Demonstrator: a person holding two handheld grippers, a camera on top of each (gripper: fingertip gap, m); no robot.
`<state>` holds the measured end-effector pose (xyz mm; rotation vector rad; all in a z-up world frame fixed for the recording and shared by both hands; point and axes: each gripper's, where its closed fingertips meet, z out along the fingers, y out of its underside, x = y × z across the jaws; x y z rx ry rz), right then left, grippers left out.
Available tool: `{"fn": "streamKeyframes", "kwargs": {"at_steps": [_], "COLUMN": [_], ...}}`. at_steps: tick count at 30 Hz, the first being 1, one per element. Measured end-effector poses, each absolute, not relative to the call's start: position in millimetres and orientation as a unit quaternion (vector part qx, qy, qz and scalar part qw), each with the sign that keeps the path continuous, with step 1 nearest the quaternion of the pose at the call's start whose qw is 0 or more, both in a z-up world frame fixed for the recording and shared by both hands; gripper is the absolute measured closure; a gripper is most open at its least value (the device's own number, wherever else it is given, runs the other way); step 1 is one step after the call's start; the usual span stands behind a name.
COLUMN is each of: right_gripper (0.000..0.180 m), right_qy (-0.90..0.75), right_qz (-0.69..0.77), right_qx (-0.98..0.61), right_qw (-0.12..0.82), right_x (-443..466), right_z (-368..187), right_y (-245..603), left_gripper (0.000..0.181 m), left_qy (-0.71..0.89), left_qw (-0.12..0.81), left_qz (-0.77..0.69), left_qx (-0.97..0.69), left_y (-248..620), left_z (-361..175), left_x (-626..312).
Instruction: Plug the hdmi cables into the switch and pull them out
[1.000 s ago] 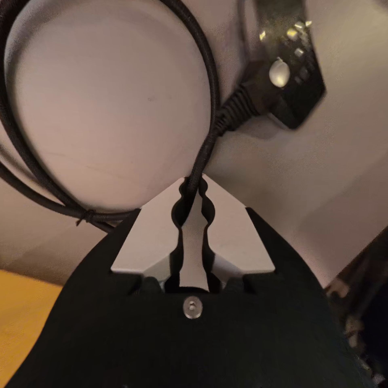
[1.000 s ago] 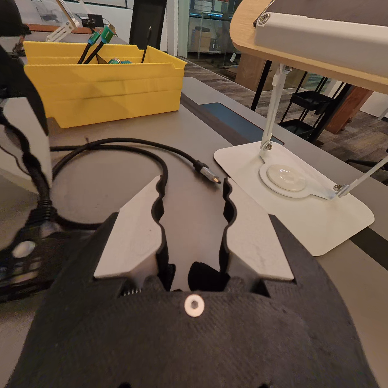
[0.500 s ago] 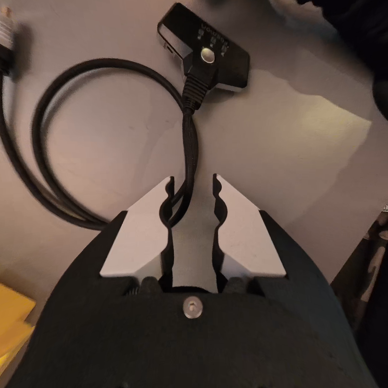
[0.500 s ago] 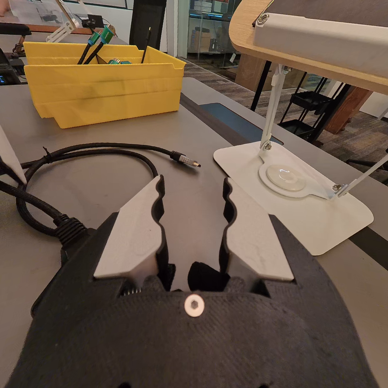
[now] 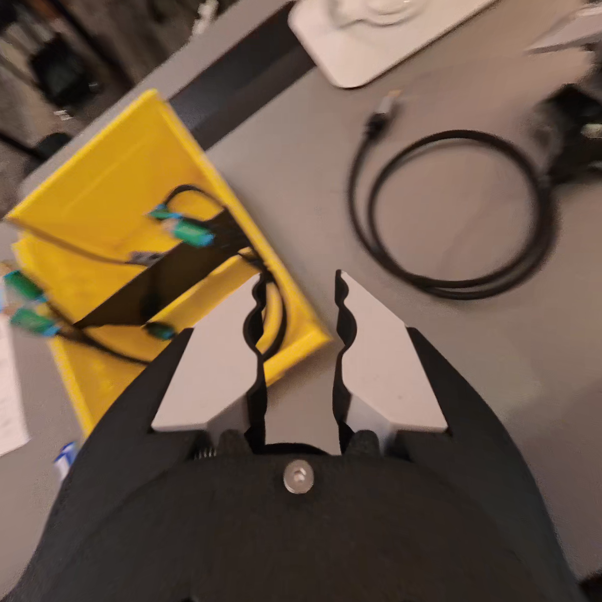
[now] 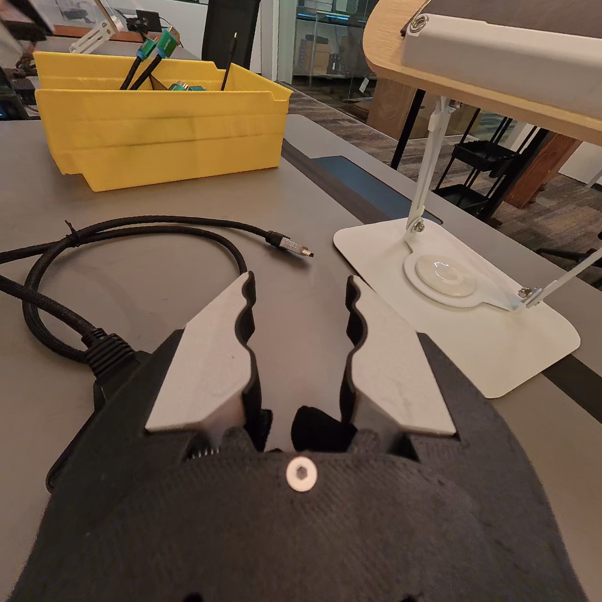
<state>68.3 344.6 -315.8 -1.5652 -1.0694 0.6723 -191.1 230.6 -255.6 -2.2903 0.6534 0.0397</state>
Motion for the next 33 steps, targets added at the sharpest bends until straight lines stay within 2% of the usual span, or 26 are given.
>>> {"fn": "streamKeyframes", "kwargs": {"at_steps": [5, 9, 16, 21, 24, 33], "right_gripper": [0.125, 0.125, 0.125, 0.125, 0.125, 0.125], "right_qy": [-0.453, -0.455, -0.462, -0.465, -0.466, -0.466], "right_qz": [0.280, 0.279, 0.274, 0.273, 0.272, 0.271], "right_qx": [-0.657, -0.657, -0.656, -0.655, -0.655, -0.655], "right_qw": [0.534, 0.533, 0.531, 0.529, 0.529, 0.529], "right_x": [67, 67, 66, 65, 65, 65], "right_z": [-317, -318, -320, -320, -321, -320], "right_y": [344, 344, 343, 342, 342, 342], "left_gripper": [0.138, 0.128, 0.123, 0.134, 0.160, 0.162], "left_qy": [0.161, 0.132, 0.088, 0.050, 0.058, 0.053], "left_qw": [0.394, 0.363, 0.315, 0.279, 0.297, 0.371], "left_qz": [0.109, 0.149, 0.109, 0.093, 0.109, 0.113], "left_qx": [-0.898, -0.910, -0.939, -0.954, -0.947, -0.920], "left_y": [254, 270, 306, 316, 320, 307], "left_z": [-237, -244, -272, -298, -298, -266], "left_x": [-302, -365, -412, -421, -419, -412]}}
